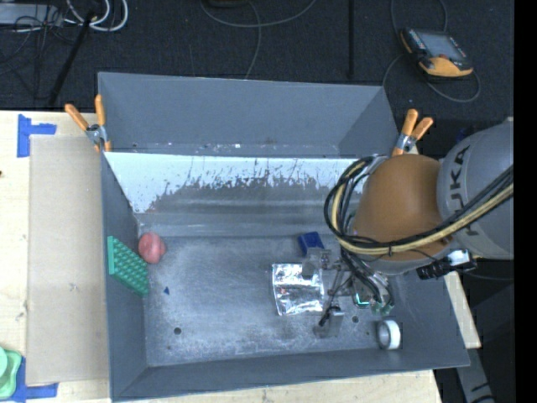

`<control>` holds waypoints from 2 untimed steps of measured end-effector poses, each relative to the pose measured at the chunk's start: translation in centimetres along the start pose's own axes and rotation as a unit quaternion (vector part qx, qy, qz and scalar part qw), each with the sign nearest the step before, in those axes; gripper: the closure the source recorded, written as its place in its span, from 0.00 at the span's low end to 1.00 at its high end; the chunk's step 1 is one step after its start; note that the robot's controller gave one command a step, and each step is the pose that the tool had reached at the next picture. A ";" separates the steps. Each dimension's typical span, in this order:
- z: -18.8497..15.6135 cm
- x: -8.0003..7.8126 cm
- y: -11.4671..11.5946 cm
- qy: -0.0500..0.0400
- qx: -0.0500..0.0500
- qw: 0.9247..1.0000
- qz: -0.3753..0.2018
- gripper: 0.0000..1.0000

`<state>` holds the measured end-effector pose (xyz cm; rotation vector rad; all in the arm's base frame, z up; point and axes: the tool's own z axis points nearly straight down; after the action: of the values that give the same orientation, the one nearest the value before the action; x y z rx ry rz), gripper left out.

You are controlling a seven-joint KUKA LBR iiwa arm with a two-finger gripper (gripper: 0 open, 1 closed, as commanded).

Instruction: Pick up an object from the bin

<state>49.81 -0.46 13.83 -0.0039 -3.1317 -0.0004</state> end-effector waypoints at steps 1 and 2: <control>7.2 -6.3 1.3 -0.005 0.000 1.000 0.001 0.00; 6.8 -6.2 1.2 -0.005 0.000 1.000 0.001 1.00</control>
Offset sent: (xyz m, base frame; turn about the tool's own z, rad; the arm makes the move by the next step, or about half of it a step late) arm 0.0615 0.0113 -0.0683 0.0048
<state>55.99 0.73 6.96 -0.0076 -3.1426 -0.0006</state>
